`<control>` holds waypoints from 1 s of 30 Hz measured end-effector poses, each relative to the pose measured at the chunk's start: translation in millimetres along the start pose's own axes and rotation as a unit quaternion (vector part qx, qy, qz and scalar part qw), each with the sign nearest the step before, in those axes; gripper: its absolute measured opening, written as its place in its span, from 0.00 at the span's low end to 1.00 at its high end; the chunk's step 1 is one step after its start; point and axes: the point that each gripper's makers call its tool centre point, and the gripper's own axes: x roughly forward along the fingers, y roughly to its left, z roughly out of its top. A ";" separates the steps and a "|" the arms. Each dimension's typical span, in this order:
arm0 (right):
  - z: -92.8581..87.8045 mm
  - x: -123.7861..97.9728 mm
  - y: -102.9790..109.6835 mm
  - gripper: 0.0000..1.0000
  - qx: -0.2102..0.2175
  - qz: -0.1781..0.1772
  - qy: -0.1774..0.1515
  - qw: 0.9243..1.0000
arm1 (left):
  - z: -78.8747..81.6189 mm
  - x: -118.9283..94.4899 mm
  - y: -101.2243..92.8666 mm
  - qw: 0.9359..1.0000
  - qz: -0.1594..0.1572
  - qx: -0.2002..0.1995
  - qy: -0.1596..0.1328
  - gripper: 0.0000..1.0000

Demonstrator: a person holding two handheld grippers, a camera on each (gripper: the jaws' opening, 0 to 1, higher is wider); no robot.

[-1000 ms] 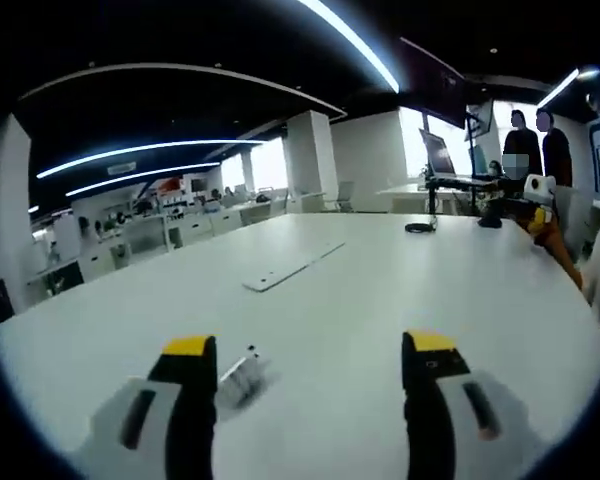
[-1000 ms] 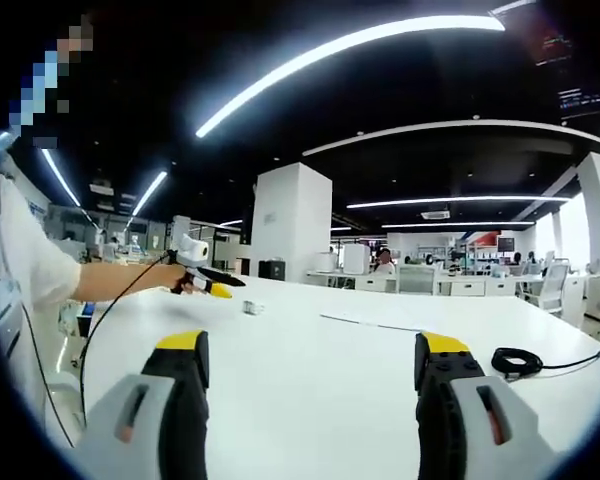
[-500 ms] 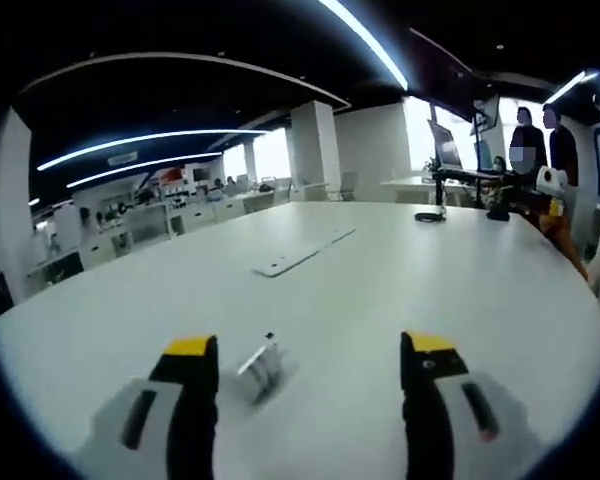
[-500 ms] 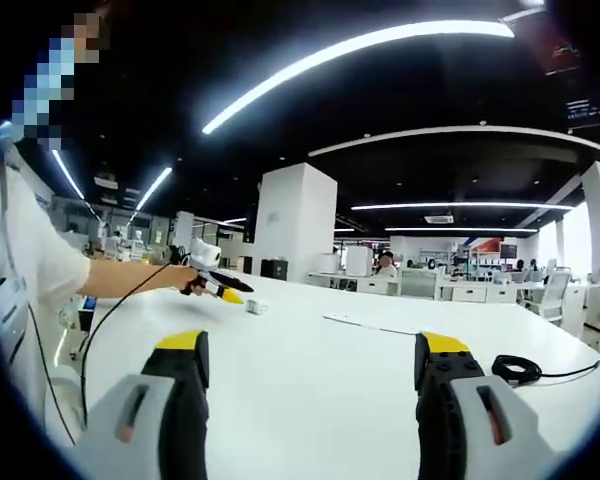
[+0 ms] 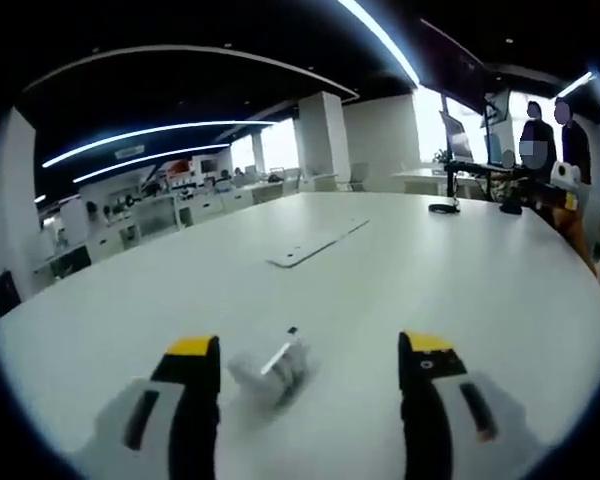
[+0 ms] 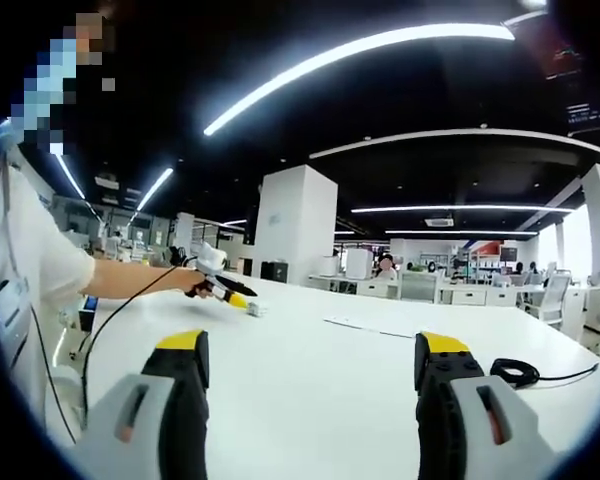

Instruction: Plug the desk Type‑C cable into the charger adapter.

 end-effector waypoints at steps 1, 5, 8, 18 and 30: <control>0.4 -0.2 0.4 0.86 0.000 0.000 0.000 1.000 | -0.4 0.2 -0.1 1.000 0.001 0.000 0.000 0.72; 2.1 -1.0 1.8 0.86 -0.001 0.001 -0.003 1.000 | -8.0 4.4 6.2 1.000 0.013 -0.003 0.015 0.68; 3.8 -2.1 1.9 0.86 -0.003 0.000 -0.004 1.000 | -10.3 6.1 7.3 1.000 0.019 -0.008 0.015 0.66; 8.5 -5.2 1.1 0.86 -0.003 -0.002 -0.011 1.000 | -17.2 9.1 5.4 0.999 0.014 -0.019 0.024 0.64; 10.2 -3.0 1.0 0.86 0.000 -0.001 -0.013 1.000 | -22.0 -0.3 6.4 0.999 0.010 -0.024 0.028 0.64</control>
